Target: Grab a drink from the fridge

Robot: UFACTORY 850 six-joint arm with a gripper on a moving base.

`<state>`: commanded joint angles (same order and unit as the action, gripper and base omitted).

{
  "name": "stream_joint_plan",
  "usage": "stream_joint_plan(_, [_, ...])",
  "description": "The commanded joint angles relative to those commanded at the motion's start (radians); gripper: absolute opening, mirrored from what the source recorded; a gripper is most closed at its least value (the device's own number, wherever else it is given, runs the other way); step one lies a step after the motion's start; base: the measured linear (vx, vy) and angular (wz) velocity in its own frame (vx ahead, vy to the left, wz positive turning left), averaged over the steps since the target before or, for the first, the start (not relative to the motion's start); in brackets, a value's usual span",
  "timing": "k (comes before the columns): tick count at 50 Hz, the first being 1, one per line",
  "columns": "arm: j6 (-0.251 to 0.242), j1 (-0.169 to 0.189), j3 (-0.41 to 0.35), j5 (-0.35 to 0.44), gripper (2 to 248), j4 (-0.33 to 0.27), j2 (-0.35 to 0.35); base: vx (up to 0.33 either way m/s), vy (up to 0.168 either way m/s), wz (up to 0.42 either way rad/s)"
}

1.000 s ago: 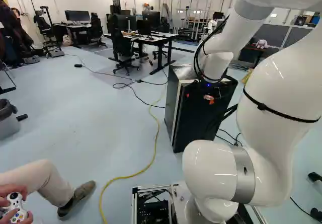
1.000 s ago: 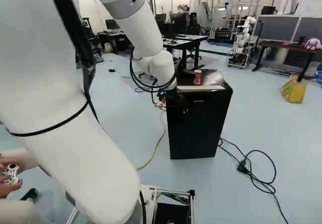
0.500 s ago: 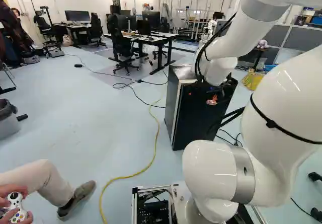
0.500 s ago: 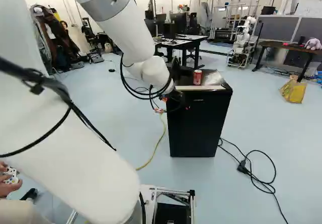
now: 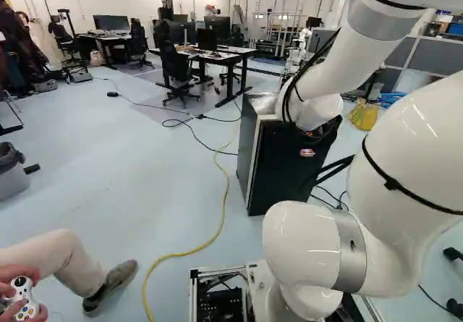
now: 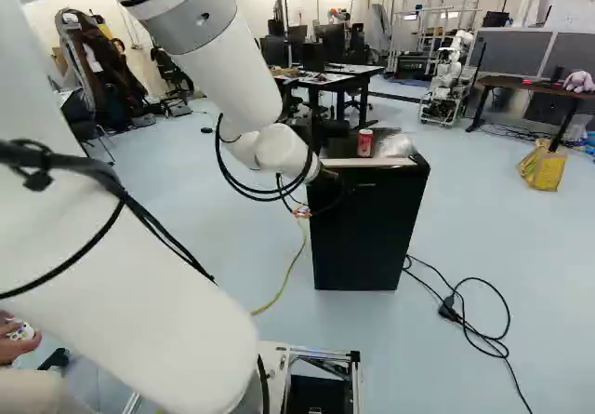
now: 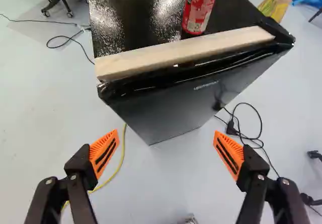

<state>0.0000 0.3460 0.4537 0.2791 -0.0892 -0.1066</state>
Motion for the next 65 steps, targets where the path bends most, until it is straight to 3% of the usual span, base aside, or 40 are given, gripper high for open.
stream_joint_plan(30, [0.0, 0.004, 0.0, 0.31, 247, -0.162, 0.081, 0.0, 0.0, 0.0])
stream_joint_plan(52, [0.0, 0.031, -0.102, 0.532, 247, -0.257, 0.026, 0.0, 0.0, 0.0])
stream_joint_plan(65, [0.0, 0.062, -0.164, 0.562, 247, -0.266, -0.037, 0.0, 0.0, 0.0])
